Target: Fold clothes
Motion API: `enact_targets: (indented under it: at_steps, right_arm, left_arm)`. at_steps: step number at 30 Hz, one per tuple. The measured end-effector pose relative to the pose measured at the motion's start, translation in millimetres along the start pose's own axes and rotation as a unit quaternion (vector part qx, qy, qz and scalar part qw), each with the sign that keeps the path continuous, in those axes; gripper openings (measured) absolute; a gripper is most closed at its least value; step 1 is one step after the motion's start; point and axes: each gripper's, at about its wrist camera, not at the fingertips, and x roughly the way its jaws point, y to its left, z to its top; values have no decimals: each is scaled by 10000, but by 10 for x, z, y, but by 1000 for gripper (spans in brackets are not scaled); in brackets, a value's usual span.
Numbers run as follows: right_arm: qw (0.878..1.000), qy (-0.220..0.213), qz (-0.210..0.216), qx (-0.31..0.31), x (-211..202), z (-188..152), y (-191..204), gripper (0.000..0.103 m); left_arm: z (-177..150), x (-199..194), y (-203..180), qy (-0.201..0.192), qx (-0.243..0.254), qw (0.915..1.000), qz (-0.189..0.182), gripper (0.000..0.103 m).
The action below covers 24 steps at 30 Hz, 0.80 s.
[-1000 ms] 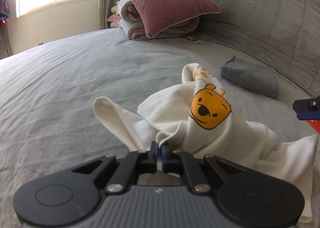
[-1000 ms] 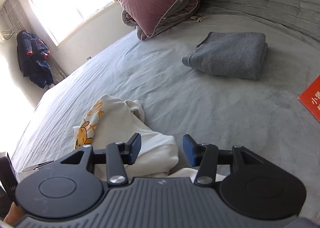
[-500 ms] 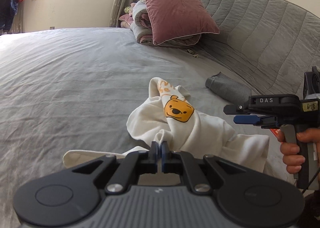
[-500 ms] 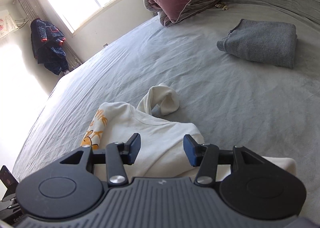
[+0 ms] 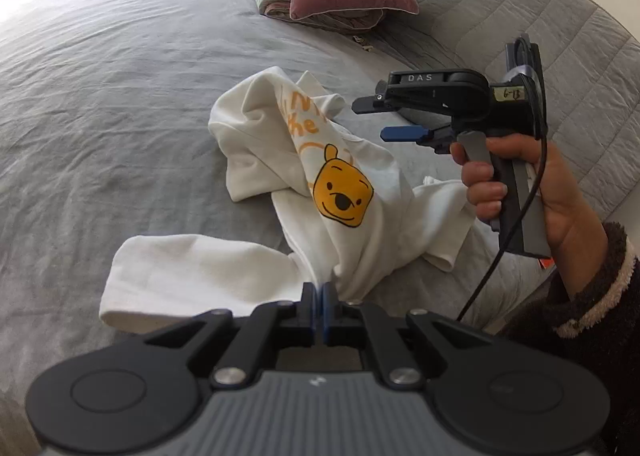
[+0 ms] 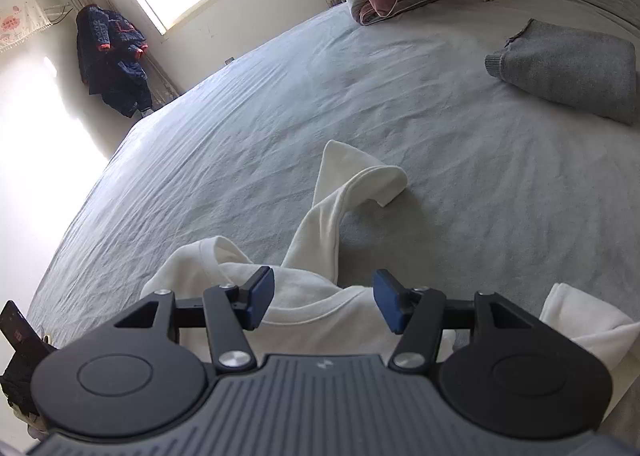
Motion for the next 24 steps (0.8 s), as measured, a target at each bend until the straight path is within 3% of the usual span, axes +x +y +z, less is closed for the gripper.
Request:
enact_targets:
  at_steps: [4,6,7,8,16,24]
  right_arm:
    - [9999,15,-133,3,-13,-15,-79,60]
    - [9999,27,-163,16,-35,-23,-121,61]
    - [9998,33,-174,17,-47,-28,-143,62]
    - [9998,39,-186,5,-58,-33,-158,63]
    - [9992,230,-316,-101,-72,-82,-295,65]
    - [9987,490,-115,-49,-94,-99,-397,65]
  left_arm:
    - [13,-22,61,-14,107,9999,36,9]
    - [66,-61,124,-84,52,10000,-5,27]
    - [115,-70,163,-140,0,9999,-13,42]
    - [180,-53,205,-182,-38,9998,19,45]
    - [725,459,562,-315,-337,9981,416,53]
    - [847,1071,690,-120,-631,9979,67,55]
